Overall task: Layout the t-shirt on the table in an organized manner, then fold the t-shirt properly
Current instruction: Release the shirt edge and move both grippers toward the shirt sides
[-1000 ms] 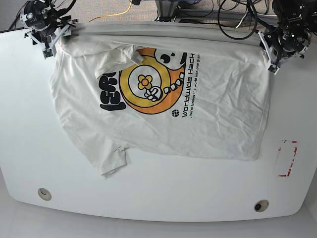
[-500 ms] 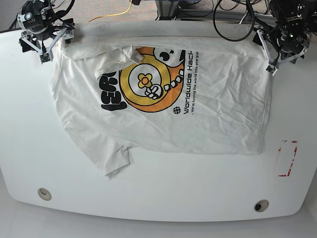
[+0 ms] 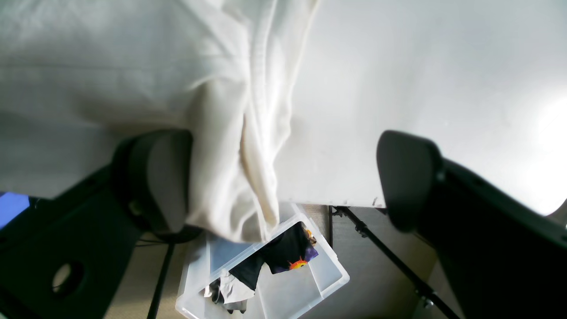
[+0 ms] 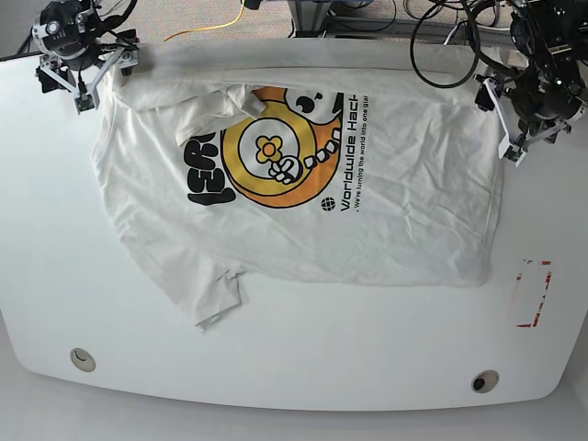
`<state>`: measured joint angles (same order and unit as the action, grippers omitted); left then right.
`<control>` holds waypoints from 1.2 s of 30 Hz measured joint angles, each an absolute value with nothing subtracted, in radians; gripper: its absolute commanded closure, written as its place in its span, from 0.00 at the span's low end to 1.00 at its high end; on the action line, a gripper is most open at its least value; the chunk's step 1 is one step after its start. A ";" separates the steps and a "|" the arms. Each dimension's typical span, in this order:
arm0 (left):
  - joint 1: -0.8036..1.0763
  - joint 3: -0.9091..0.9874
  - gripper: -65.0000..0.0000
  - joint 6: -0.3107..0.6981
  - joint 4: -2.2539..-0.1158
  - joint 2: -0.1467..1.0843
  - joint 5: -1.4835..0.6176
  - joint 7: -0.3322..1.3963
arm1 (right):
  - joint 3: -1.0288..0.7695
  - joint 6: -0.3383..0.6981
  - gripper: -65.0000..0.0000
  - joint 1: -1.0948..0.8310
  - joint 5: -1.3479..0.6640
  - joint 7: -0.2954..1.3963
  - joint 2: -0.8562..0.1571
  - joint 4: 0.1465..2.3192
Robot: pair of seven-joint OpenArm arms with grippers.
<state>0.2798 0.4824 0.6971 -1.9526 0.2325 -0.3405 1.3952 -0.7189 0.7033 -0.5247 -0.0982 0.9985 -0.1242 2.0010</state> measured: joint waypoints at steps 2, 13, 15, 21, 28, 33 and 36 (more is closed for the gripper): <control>0.257 0.483 0.30 0.697 -1.953 0.239 -0.341 1.392 | -0.719 0.703 0.04 -0.522 -0.097 0.999 -0.125 2.002; 0.106 0.485 0.30 0.697 -1.953 0.239 -0.337 1.400 | -0.722 0.703 0.04 -0.476 -0.096 0.999 -0.128 2.013; 0.077 0.485 0.30 0.697 -1.953 0.239 -0.336 1.399 | -0.725 0.704 0.04 -0.453 -0.085 1.011 -0.132 2.011; 0.003 0.484 0.30 0.697 -1.950 0.241 -0.326 1.404 | -0.725 0.703 0.04 -0.317 -0.090 0.999 -0.133 2.008; -0.101 0.482 0.30 0.697 -1.923 0.239 -0.326 1.404 | -0.700 0.701 0.04 -0.131 -0.045 1.000 -0.136 1.965; -0.174 0.482 0.30 0.699 -1.819 0.239 -0.324 1.382 | -0.638 0.710 0.04 0.024 0.030 0.997 -0.139 1.843; -0.216 0.480 0.30 0.697 -1.729 0.238 -0.292 1.331 | -0.625 0.699 0.04 0.125 0.067 0.987 -0.135 1.734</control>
<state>-0.2161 0.4805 0.6971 -1.7290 0.2382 -0.2916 1.3308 -0.6254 0.6991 0.1253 0.0669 0.9874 -0.1352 1.7336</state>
